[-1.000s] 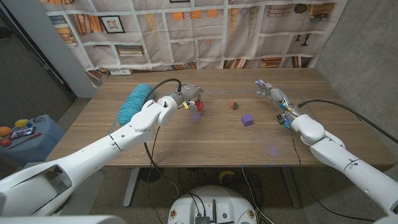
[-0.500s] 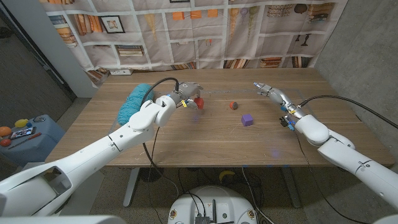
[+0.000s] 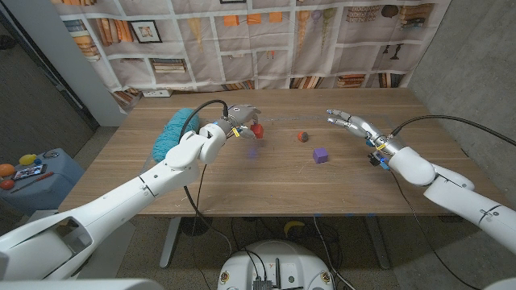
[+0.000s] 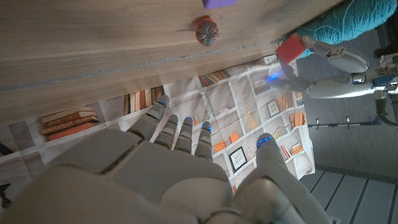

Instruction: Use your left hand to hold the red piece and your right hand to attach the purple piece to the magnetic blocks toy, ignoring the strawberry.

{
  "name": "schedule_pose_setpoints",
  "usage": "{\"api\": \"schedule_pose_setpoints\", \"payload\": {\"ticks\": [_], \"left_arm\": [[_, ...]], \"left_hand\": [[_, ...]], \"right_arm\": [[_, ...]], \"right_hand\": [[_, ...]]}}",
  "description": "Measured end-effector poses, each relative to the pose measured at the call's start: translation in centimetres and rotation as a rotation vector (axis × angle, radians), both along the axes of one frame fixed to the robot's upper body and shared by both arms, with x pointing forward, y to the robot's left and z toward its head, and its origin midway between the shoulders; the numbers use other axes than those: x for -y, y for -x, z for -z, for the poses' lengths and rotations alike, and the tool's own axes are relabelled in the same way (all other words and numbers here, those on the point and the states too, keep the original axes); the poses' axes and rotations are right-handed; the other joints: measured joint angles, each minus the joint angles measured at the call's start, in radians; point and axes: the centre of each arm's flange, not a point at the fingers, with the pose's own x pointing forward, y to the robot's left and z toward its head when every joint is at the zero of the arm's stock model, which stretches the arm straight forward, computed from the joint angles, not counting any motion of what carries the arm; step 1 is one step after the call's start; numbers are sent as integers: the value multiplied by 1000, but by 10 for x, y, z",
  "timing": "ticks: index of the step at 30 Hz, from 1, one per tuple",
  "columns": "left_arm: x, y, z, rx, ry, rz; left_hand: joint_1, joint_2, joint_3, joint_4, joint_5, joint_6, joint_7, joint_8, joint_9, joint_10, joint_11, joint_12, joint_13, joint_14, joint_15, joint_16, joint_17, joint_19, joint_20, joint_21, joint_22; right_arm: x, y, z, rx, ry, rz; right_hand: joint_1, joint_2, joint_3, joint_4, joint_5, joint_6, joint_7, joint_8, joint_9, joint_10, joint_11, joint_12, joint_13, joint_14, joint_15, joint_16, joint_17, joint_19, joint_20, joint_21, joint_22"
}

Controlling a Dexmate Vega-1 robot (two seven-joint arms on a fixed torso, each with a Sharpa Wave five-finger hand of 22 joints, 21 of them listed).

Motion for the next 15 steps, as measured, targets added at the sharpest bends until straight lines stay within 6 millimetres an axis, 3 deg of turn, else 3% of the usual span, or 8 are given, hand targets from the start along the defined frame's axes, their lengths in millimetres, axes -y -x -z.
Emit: {"api": "schedule_pose_setpoints", "payload": {"ticks": [8, 15], "left_arm": [[-3, -1, -1, 0, 31, 7], [-4, -1, -1, -1, 50, 7]], "left_hand": [[-2, 2, -1, -1, 0, 0, 0, 0, -1, 0, 0, 0, 0, 0, 0, -5, 0, 0, 0, 0, 0], [-3, 8, -7, 2, 0, 0, 0, -4, -1, 0, 0, -4, 0, 0, 0, -5, 0, 0, 0, 0, 0]], "right_arm": [[2, 9, -6, -10, 129, 47], [2, 16, -12, -20, 240, 87]], "right_hand": [[30, -14, 4, -23, -4, -56, -4, 0, 0, -42, -6, 0, 0, -36, 8, -7, -5, -52, 27, -8, 0], [38, -22, 3, -30, -4, -100, -3, 0, 0, -60, -10, 0, 5, -57, 14, -7, -5, -92, 38, -12, 0]]}}
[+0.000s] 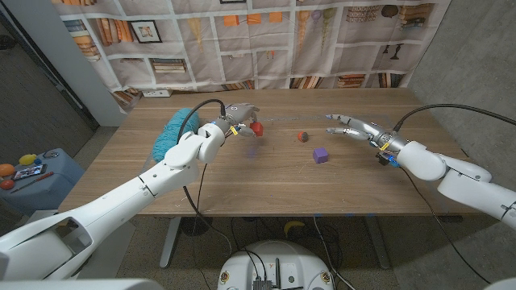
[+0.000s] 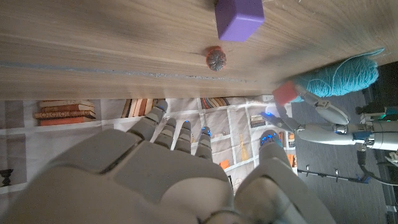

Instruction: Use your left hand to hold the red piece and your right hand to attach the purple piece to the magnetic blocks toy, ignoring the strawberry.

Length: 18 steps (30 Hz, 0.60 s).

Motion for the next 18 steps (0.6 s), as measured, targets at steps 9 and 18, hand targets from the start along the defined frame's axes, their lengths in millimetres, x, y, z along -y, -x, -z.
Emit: {"api": "schedule_pose_setpoints", "payload": {"ticks": [9, 18], "left_arm": [[-4, -1, 2, -5, 36, -1], [-7, 0, 4, -7, 68, 3]], "left_hand": [[-1, 4, -4, -4, -2, 0, 0, -7, 0, 6, -6, 0, 0, 0, 0, 0, 0, 0, 0, -6, 0], [0, 5, -8, 0, -3, 0, 0, -6, 0, 6, -6, 0, 0, 0, 0, 0, 0, -4, 4, -6, 0]], "right_arm": [[-5, 7, -11, -15, 134, 38], [-16, 14, -23, -38, 223, 50]], "right_hand": [[53, -11, 11, -19, 0, -36, -4, 0, 5, -28, 0, -4, 0, -36, 30, -4, -5, -29, 15, 0, 0], [135, -15, 33, -30, 0, -61, -7, 15, 9, -82, 9, -4, 5, -72, 66, -4, -5, -47, 33, 5, 0]]}}
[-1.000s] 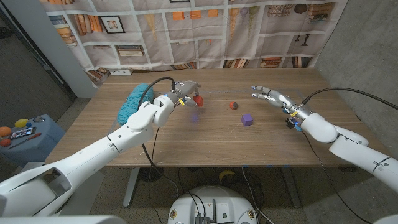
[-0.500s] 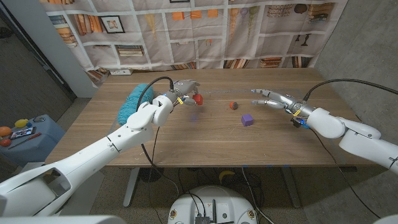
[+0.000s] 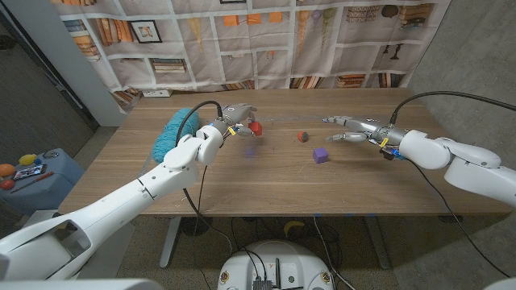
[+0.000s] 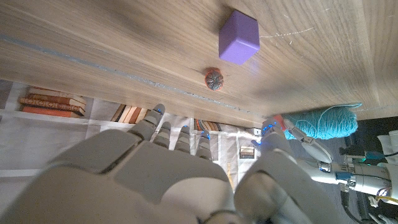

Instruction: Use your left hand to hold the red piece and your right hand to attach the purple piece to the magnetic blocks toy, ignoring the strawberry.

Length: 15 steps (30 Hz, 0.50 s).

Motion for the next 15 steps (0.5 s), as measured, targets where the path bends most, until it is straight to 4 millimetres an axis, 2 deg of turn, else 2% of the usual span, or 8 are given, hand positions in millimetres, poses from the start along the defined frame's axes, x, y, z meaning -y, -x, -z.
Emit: {"api": "schedule_pose_setpoints", "payload": {"ticks": [9, 10, 15], "left_arm": [[-2, 1, 2, -2, 30, 3], [-3, 1, 2, -3, 34, 4], [-4, 2, 3, -1, 50, 6]], "left_hand": [[-3, 3, -4, -4, 8, 0, 0, 0, 1, 7, 0, 0, 0, 7, 0, 0, 0, 0, 0, 0, 0], [-3, 3, -4, -4, 8, 0, 0, 0, 0, 12, 0, 0, 0, 7, 0, 0, 0, 0, 0, 0, 0], [-5, 5, -8, -1, 8, 0, 0, 0, 0, 14, 0, 0, 0, 7, 0, 0, 0, 0, 0, 0, 0]], "right_arm": [[-13, 3, -9, -54, 80, 38], [-15, 4, -10, -57, 88, 41], [-22, 4, -13, -85, 142, 79]], "right_hand": [[62, -16, 21, -4, 7, -20, 5, 2, 4, -45, 26, 0, 4, -24, 32, 0, 0, -15, 16, 4, 0], [72, -25, 23, -5, 12, -23, 5, 2, 5, -52, 29, 0, 5, -23, 34, 0, 0, -12, 20, 4, 0], [95, -25, 32, -4, 12, -30, 5, 9, 6, -64, 42, 0, 9, -31, 53, 0, 0, -9, 25, 4, 0]]}}
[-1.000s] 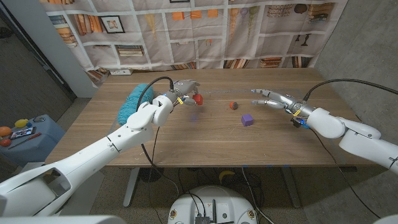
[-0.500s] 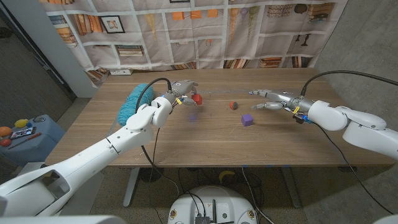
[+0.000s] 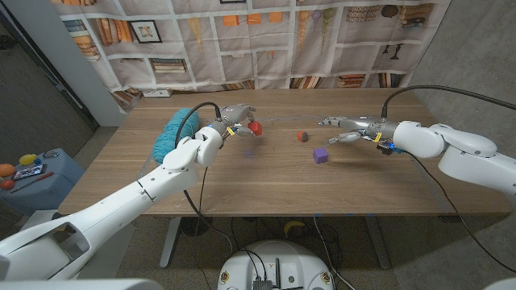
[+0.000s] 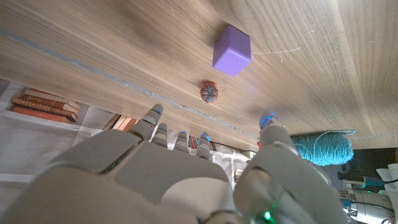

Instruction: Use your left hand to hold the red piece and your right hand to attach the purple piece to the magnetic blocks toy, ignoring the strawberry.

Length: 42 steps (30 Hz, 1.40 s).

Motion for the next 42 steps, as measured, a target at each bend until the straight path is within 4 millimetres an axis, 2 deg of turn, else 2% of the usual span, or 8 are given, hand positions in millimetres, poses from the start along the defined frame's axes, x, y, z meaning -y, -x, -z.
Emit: {"api": "schedule_pose_setpoints", "payload": {"ticks": [4, 6, 13, 23, 25, 31, 40, 42], "left_arm": [[-2, 1, 1, 2, 14, -3], [-3, 2, 2, 2, 25, -6], [-5, 3, 5, 6, 49, -11], [-6, 4, 6, 8, 64, -9], [-7, 4, 6, 8, 65, -10], [-8, 4, 5, 9, 70, -9], [-10, 4, 6, 11, 76, -11], [-10, 4, 6, 10, 78, -12]], "left_hand": [[0, 0, -4, -4, 0, 0, 0, 0, 0, 0, 0, 0, 0, 0, 0, 0, 0, 0, 0, 0, 0], [0, 0, -4, -4, 0, 0, 0, 0, 3, 0, 0, 0, 0, 0, 0, 0, 0, 0, 0, 0, 0], [-3, 3, -4, -4, 0, 0, 0, -5, 4, 0, 0, -4, 0, 0, 0, -4, 0, 0, 0, 0, 0], [-3, 3, -8, 0, 0, 0, 0, -9, 4, 0, 0, -4, 0, 0, 0, -4, 0, -6, -6, 0, 0], [-3, 3, -12, -4, 0, 0, 0, -9, 4, 0, 0, -4, 0, 0, 0, -4, 0, -6, -6, 0, 0], [5, 11, -13, -6, 0, 0, 0, -14, 4, 0, 0, -3, 0, 0, 0, -4, 0, -6, -6, 0, 0], [6, 10, -14, -6, -1, 0, 0, -16, 4, 0, 0, -3, 0, 0, 0, -4, 0, -6, -6, 0, 0], [6, 10, -15, -7, -1, 0, 0, -17, 4, 0, 0, -3, 0, 0, 0, -4, 0, -6, -6, 0, 0]], "right_arm": [[-7, 2, -2, -7, 26, 9], [-10, 2, -2, -18, 47, 25], [-20, 3, -4, -38, 106, 70], [-33, 1, -2, -47, 200, 155], [-35, 1, -2, -42, 224, 176], [-43, -1, 0, -38, 246, 186], [-45, -5, 4, -42, 288, 226], [-47, -7, 6, -47, 284, 223]], "right_hand": [[23, -22, 7, -1, 8, -7, 7, 0, 4, -11, 11, 0, 1, -5, 10, 0, 0, 4, 18, 0, 0], [43, -25, 10, 2, 8, -7, 7, 9, 7, -17, 17, 1, 1, -6, 17, 4, 0, 14, 29, 4, 0], [63, -44, 13, -1, 8, -2, 24, 20, 12, -24, 24, 5, 5, -7, 26, 5, 3, 21, 35, 7, 0], [78, -59, 16, 1, 8, -1, 23, 30, 17, -20, 28, 12, 10, -6, 27, 8, 3, 29, 35, 11, 0], [102, -71, 18, -1, 8, 6, 23, 30, 17, -20, 28, 12, 10, -6, 27, 16, 3, 32, 31, 11, 0], [110, -63, 22, 3, 15, 18, 15, 38, 17, -20, 28, 15, 10, 0, 32, 16, 3, 42, 30, 11, 0], [138, -69, 31, 3, 15, 40, 0, 55, 22, -22, 30, 19, 12, 11, 21, 23, 3, 54, 24, 11, 0], [151, -82, 37, 3, 15, 45, -2, 59, 23, -22, 30, 19, 14, 11, 22, 23, 2, 56, 27, 11, 0]]}}
